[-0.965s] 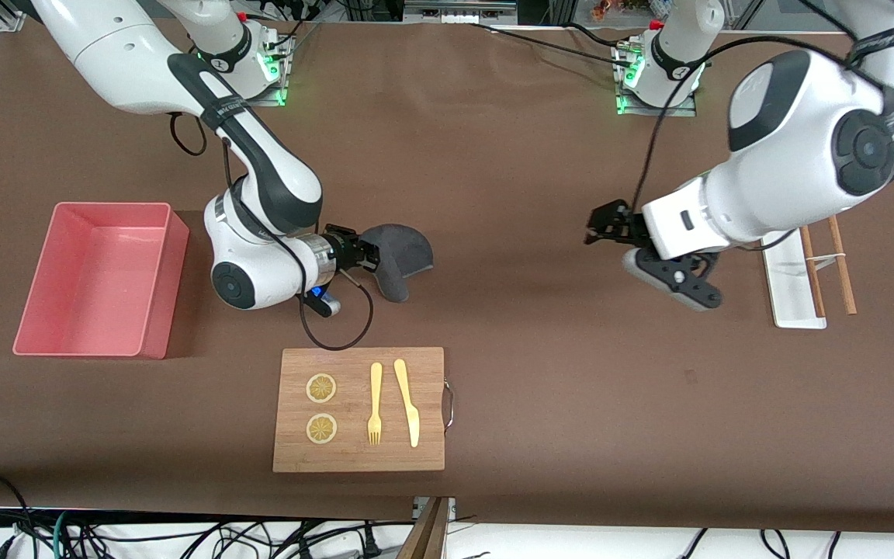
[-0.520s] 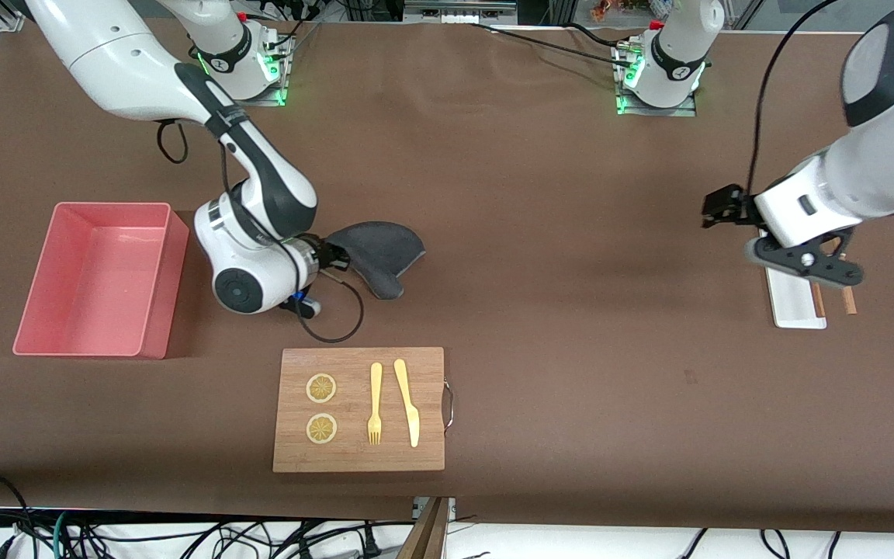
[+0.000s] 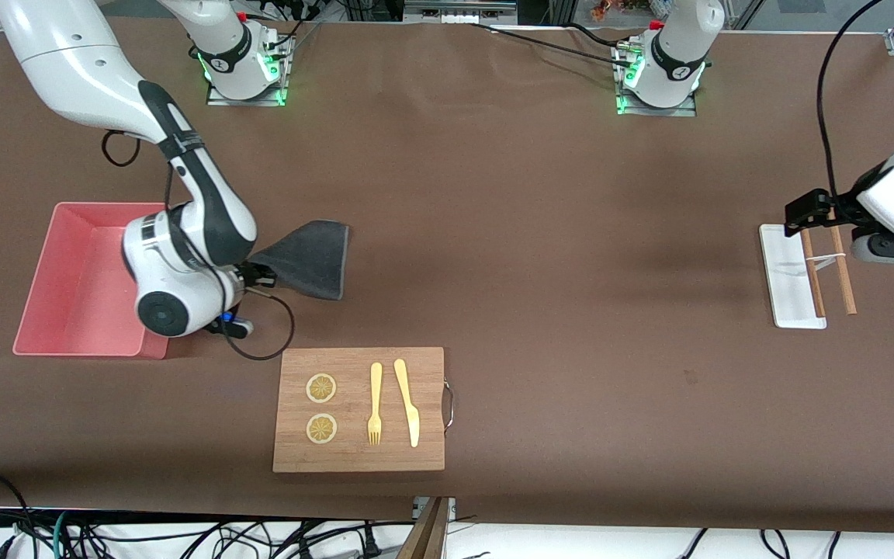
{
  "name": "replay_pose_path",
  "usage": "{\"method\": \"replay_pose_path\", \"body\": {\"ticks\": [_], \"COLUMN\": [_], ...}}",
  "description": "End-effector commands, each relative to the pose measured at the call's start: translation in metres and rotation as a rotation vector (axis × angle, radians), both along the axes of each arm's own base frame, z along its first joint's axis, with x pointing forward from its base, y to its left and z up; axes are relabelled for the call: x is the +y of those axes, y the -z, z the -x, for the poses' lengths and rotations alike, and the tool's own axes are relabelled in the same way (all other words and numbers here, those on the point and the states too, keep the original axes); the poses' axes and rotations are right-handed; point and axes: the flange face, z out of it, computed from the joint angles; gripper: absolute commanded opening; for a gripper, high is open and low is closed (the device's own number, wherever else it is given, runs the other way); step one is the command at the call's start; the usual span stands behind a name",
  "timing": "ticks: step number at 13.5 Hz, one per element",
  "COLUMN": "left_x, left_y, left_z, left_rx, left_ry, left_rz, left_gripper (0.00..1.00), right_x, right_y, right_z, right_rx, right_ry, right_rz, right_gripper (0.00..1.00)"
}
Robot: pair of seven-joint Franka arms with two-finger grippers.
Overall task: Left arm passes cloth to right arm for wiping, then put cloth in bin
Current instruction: 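Lower the cloth to the table with the right gripper while the left gripper withdraws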
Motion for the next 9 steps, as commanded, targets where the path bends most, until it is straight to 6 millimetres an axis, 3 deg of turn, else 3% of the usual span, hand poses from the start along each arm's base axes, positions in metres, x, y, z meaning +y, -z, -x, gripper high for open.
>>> {"method": "replay_pose_path", "body": {"ticks": [1, 3, 5, 7, 9], "left_x": [-0.008, -0.014, -0.014, -0.020, -0.021], "left_y": [-0.003, -0.002, -0.001, 0.000, 0.000], "left_z": [0.022, 0.023, 0.023, 0.023, 0.023], "left_rx": [-0.021, -0.016, -0.010, -0.003, -0.002], "left_ry": [-0.005, -0.010, -0.011, -0.004, 0.001], "left_rz": [-0.010, 0.034, 0.037, 0.038, 0.038], "left_gripper": [1.00, 1.00, 1.00, 1.00, 1.00], "right_x": [-0.050, -0.083, -0.085, -0.070, -0.031], "right_y": [-0.017, -0.023, -0.028, -0.028, -0.029], "right_z": [-0.011, -0.020, -0.024, -0.025, -0.027], "right_rx": [-0.013, -0.026, -0.039, -0.055, -0.112], "right_ry": [-0.095, -0.219, -0.244, -0.228, -0.114], "right_rz": [-0.022, 0.022, 0.018, -0.002, -0.011], "right_gripper": [0.00, 0.00, 0.00, 0.00, 0.00]}}
